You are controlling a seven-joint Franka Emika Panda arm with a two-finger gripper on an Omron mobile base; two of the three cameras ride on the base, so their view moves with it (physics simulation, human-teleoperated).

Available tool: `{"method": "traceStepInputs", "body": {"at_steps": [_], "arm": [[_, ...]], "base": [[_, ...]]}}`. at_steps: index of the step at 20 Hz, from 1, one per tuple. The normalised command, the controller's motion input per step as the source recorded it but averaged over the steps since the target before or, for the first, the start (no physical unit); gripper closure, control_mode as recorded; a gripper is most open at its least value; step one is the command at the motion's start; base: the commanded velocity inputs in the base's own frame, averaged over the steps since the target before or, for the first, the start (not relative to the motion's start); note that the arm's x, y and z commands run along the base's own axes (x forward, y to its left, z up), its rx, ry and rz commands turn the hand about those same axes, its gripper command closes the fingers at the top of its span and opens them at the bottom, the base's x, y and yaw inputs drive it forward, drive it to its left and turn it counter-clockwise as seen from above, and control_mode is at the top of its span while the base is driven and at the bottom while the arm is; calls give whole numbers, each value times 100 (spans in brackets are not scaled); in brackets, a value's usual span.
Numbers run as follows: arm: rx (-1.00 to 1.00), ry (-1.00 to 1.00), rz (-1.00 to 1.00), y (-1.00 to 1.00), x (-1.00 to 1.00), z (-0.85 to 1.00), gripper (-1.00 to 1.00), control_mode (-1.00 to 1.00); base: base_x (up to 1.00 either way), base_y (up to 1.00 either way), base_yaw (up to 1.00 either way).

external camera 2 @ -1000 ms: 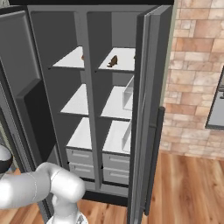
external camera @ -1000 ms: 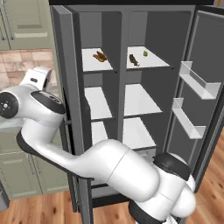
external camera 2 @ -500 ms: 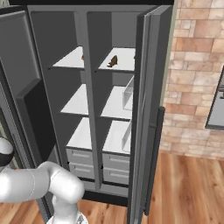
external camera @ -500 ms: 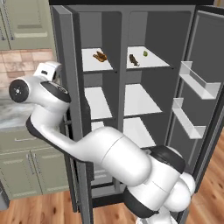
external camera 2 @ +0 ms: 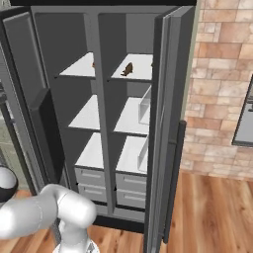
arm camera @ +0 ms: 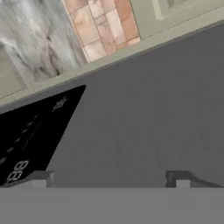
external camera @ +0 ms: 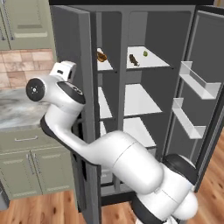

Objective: Pick up the frozen fish from the freezer, place it on any shelf in the fridge, and close the fridge and freezer doors when done.

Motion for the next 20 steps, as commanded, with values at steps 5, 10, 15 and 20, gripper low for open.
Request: {"method": "traceStepInputs", "body": {"at_steps": [5, 10, 15, 20], "arm": [[0, 0, -4, -75, 0, -4, -100, -100], [-2, 0, -6, -59, 3, 0, -100, -100], [-4, -5, -6, -30, 21, 0, -100, -100], [-6, -8, -4, -2, 60, 0, -100, -100]], "base": [[0, 0, 0], [0, 0, 0], [0, 0, 0], [0, 0, 0]]}}
